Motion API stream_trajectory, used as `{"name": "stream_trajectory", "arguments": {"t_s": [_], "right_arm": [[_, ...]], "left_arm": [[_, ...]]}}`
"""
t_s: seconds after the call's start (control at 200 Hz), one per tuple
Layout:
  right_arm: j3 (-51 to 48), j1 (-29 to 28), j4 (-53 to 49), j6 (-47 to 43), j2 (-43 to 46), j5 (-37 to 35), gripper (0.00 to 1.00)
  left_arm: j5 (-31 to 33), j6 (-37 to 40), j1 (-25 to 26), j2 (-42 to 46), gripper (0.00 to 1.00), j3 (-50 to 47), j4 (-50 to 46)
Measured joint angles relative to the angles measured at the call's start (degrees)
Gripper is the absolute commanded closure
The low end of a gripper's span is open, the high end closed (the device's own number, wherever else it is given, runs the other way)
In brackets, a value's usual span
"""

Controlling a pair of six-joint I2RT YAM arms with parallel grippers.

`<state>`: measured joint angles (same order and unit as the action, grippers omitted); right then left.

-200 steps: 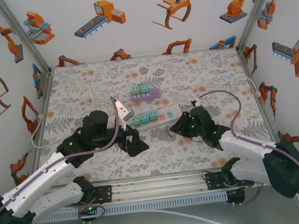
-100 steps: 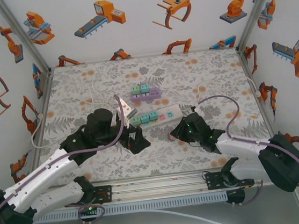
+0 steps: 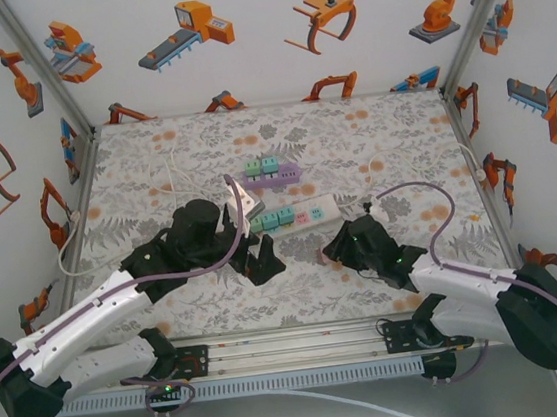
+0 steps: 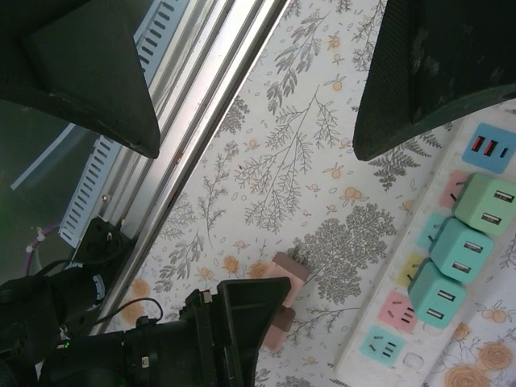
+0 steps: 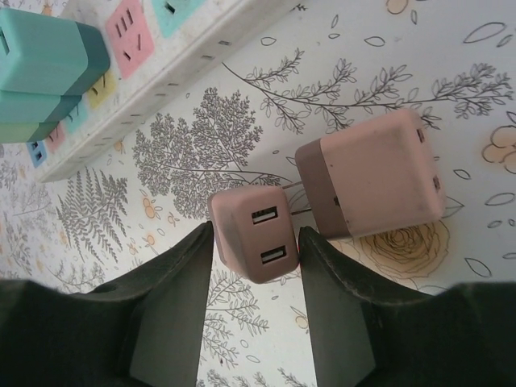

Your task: Pull the plug off the socket

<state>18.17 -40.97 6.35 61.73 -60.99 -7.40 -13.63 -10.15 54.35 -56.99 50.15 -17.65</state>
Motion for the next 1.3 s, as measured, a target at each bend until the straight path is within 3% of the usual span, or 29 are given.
{"name": "stream_trajectory", "arguments": {"t_s": [0.481, 0.671, 0.811, 0.976, 1.121, 1.302], "right_arm": [[-0.5, 0.0, -9.5, -0.5, 12.4, -3.2, 0.53], [3.0, 0.0, -12.0, -8.5, 17.1, -5.4, 0.52], [7.5, 0.0, -9.3, -20.8, 17.4, -6.0, 0.46], [10.4, 0.0, 0.8, -38.7, 13.5, -3.3, 0.36], [11.1, 0.0, 9.0, -59.4, 6.4, 5.9, 0.34], [16.8, 0.0, 7.4, -86.0, -4.0, 19.6, 0.33]], "left_arm": [[6.5, -0.1, 0.0, -0.1, 0.03, 0.0, 0.0], [13.3, -1.2, 0.0, 1.6, 0.03, -0.1, 0.0], [19.7, -2.8, 0.0, 4.1, 0.03, -1.0, 0.0], [26.6, -4.7, 0.0, 6.7, 0.03, -3.1, -0.2], [33.3, -7.9, -0.4, 8.0, 0.03, -4.8, -1.3], [37.2, -12.2, -4.9, 7.7, 0.03, -6.3, -1.7]]}}
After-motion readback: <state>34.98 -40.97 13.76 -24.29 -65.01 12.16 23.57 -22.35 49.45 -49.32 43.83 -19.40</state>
